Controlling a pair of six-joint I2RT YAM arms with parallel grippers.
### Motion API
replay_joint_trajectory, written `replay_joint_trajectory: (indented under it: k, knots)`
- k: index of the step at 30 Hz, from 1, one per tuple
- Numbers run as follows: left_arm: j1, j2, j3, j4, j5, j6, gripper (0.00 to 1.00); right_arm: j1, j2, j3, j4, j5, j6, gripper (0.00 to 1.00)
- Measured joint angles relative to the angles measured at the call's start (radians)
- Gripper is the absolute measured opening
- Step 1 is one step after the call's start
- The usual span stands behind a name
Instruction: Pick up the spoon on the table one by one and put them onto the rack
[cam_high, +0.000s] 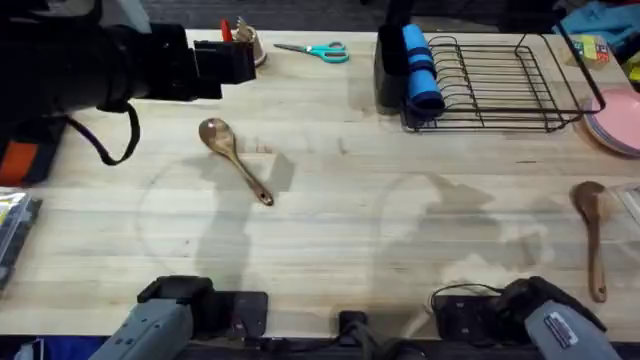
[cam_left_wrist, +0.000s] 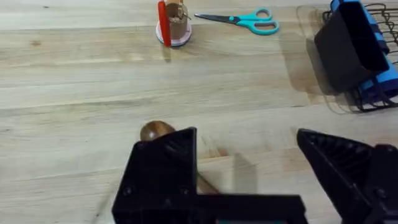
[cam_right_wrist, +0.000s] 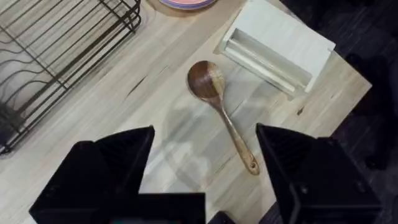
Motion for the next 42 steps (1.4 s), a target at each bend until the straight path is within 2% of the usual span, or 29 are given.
replay_joint_trajectory:
  k: [6, 18, 24, 36, 42]
  knots:
    - [0.000, 0.000, 0.000, 0.000, 0.000, 0.000, 0.992, 0.000, 0.000, 0.000, 0.000, 0.002, 0.000, 0.996]
    - [0.000, 0.000, 0.000, 0.000, 0.000, 0.000, 0.993, 0.000, 0.022, 0.000, -0.048, 0.113, -0.001, 0.997]
    - [0.000, 0.000, 0.000, 0.000, 0.000, 0.000, 0.993, -0.002, 0.115, 0.000, -0.063, 0.155, -0.053, 0.996]
    - [0.000, 0.000, 0.000, 0.000, 0.000, 0.000, 0.993, -0.002, 0.295, 0.000, -0.101, 0.168, -0.130, 0.996]
    - [0.000, 0.000, 0.000, -0.001, 0.000, 0.000, 0.993, -0.049, 0.347, -0.026, -0.057, 0.170, -0.152, 0.996]
